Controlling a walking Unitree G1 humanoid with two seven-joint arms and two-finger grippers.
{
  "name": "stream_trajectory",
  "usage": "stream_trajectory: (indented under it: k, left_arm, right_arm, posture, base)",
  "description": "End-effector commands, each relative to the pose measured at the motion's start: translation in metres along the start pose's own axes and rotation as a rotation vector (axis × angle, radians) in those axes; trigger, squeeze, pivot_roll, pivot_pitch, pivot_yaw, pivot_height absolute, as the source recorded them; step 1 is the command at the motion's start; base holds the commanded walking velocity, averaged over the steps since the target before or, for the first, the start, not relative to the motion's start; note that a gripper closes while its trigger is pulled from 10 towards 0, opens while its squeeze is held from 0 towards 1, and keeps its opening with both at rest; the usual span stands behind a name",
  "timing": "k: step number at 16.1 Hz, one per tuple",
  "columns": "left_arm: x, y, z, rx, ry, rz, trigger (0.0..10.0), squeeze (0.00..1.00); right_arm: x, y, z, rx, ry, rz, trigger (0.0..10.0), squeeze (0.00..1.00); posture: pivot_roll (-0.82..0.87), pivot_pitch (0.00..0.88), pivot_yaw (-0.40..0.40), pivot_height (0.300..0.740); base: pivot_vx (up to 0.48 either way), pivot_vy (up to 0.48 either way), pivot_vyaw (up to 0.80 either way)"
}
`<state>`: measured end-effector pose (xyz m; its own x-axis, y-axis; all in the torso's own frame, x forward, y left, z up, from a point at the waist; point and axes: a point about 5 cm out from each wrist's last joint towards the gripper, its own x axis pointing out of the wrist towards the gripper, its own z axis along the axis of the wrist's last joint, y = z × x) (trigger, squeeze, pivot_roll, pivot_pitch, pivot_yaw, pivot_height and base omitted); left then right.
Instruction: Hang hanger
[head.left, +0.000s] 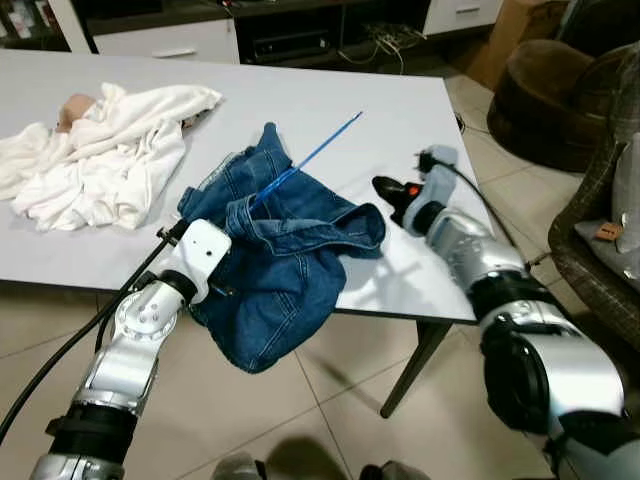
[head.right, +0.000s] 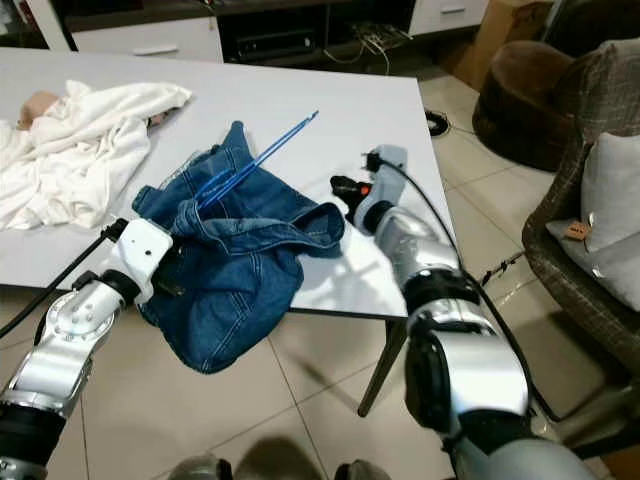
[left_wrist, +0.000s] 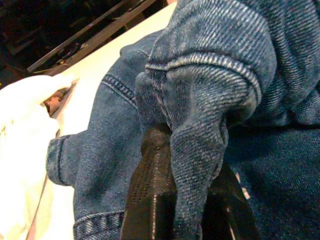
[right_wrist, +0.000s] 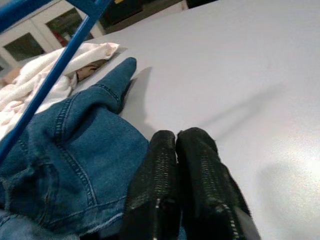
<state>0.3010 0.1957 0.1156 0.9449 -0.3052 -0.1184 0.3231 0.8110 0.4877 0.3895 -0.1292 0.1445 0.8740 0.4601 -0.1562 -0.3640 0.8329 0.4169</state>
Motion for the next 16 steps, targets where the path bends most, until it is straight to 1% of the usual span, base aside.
stream_trajectory:
  k: [1,2,3,4,5,6,7,8,9,10,11,13,14,16]
  left_arm:
    - [-0.001,0.001,0.003,0.007,-0.018,0.006,10.0,0.00]
    - [-0.001,0.001,0.003,0.007,-0.016,0.006,10.0,0.00]
    - [0.000,0.001,0.003,0.007,-0.016,0.004,10.0,0.00]
    - [0.001,0.001,0.003,0.008,-0.017,0.001,10.0,0.00]
    - [0.002,0.001,0.004,0.008,-0.020,-0.003,10.0,0.00]
    - [0.003,0.001,0.005,0.008,-0.022,-0.005,10.0,0.00]
    - [0.003,0.001,0.005,0.008,-0.023,-0.006,10.0,0.00]
    - [0.004,0.000,0.006,0.008,-0.026,-0.007,10.0,0.00]
    - [0.004,0.000,0.007,0.008,-0.029,-0.008,10.0,0.00]
    - [0.004,0.000,0.007,0.007,-0.030,-0.008,10.0,0.00]
    - [0.004,-0.001,0.007,0.005,-0.030,-0.007,10.0,0.00]
    - [0.003,-0.001,0.007,0.005,-0.030,-0.006,10.0,0.00]
    - [0.003,0.000,0.006,0.005,-0.029,-0.004,10.0,0.00]
    - [0.003,0.001,0.007,0.006,-0.030,0.000,10.0,0.00]
  right_arm:
    - [-0.004,0.001,0.009,-0.046,-0.024,0.041,10.0,1.00]
    - [-0.013,0.005,0.021,-0.338,-0.081,0.094,10.0,1.00]
    - [-0.019,0.013,0.024,-0.501,-0.097,0.155,10.0,0.45]
    - [-0.022,0.018,0.026,-0.540,-0.103,0.195,10.0,0.00]
    - [-0.030,0.026,0.027,-0.609,-0.096,0.268,10.0,0.00]
    - [-0.035,0.031,0.025,-0.649,-0.075,0.311,10.0,0.00]
    - [-0.039,0.034,0.023,-0.664,-0.064,0.335,10.0,0.00]
    - [-0.045,0.039,0.017,-0.705,-0.046,0.383,10.0,0.04]
    - [-0.051,0.044,0.002,-0.772,0.001,0.439,10.0,1.00]
    - [-0.054,0.047,-0.009,-0.819,0.045,0.470,10.0,1.00]
    - [-0.056,0.046,-0.017,-0.900,0.098,0.483,10.0,1.00]
    - [-0.058,0.042,-0.024,-0.948,0.147,0.486,10.0,1.00]
    - [-0.060,0.038,-0.029,-0.985,0.183,0.470,10.0,1.00]
    - [-0.055,0.029,-0.033,-1.047,0.214,0.364,10.0,1.00]
  posture:
    - [0.01,0.036,-0.024,0.740]
    - [0.01,0.036,-0.022,0.740]
    - [0.00,0.039,-0.017,0.740]
    - [-0.01,0.039,-0.016,0.740]
    - [-0.01,0.041,-0.015,0.740]
    - [-0.01,0.043,-0.013,0.740]
    - [-0.02,0.046,-0.013,0.740]
    - [-0.02,0.046,-0.013,0.740]
    - [-0.01,0.052,-0.016,0.740]
    - [-0.01,0.052,-0.017,0.740]
    - [-0.01,0.052,-0.019,0.740]
    - [-0.01,0.053,-0.019,0.740]
    - [-0.01,0.052,-0.021,0.740]
    - [-0.01,0.049,-0.022,0.740]
  base:
    - [0.000,0.000,0.00]
    - [0.000,0.000,0.00]
    - [0.000,0.000,0.00]
    - [0.000,0.000,0.00]
    - [0.000,0.000,0.00]
    - [0.000,0.000,0.00]
    - [0.000,0.000,0.00]
    - [0.000,0.000,0.00]
    - [0.000,0.000,0.00]
    - [0.000,0.000,0.00]
    - [0.000,0.000,0.00]
    - [0.000,0.000,0.00]
    - [0.000,0.000,0.00]
    - [0.000,0.000,0.00]
